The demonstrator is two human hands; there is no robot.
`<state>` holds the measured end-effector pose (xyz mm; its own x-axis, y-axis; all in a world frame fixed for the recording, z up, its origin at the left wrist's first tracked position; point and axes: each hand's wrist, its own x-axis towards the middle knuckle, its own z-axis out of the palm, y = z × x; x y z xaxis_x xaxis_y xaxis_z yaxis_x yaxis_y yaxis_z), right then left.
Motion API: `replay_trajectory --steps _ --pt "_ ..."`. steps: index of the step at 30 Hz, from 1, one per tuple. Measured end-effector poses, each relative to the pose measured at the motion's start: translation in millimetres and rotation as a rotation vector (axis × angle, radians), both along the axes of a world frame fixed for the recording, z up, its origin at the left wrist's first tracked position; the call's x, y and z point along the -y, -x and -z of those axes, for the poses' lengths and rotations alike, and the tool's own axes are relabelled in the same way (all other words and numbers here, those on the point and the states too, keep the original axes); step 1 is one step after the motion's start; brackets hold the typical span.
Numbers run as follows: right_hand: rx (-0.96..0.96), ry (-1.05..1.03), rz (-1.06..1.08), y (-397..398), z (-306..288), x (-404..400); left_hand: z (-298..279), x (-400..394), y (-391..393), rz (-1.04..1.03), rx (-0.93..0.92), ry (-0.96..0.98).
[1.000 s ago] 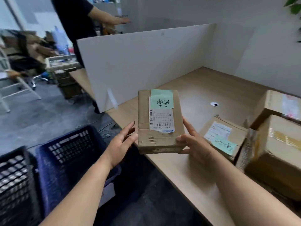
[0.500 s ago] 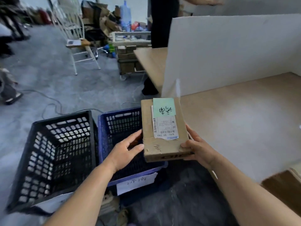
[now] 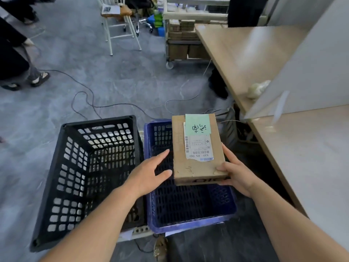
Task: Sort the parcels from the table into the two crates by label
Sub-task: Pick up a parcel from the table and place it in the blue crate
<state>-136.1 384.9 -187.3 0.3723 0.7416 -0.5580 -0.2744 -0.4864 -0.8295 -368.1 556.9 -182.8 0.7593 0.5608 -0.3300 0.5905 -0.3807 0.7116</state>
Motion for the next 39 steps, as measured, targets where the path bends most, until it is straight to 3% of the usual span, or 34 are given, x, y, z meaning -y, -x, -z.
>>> replay_trajectory --steps 7,13,17,24,29,34,39 --pt "-0.06 0.079 -0.034 -20 79 -48 67 -35 -9 -0.064 -0.151 -0.113" --pt "-0.093 0.13 -0.092 -34 165 -85 142 -55 -17 -0.14 -0.277 -0.402" --pt "-0.109 0.138 -0.108 -35 224 -109 185 -63 -19 -0.186 -0.371 -0.475" --pt "-0.106 0.15 -0.088 -35 319 -155 218 -63 -16 -0.181 -0.333 -0.744" --pt "-0.102 0.132 -0.09 -33 355 -190 225 -63 -14 -0.194 -0.295 -0.819" --pt "0.049 0.149 -0.077 -26 363 -206 222 -63 -16 -0.184 -0.331 -0.819" --pt "0.362 0.377 -0.221 -27 335 -215 219 -63 -16 -0.149 -0.404 -0.835"
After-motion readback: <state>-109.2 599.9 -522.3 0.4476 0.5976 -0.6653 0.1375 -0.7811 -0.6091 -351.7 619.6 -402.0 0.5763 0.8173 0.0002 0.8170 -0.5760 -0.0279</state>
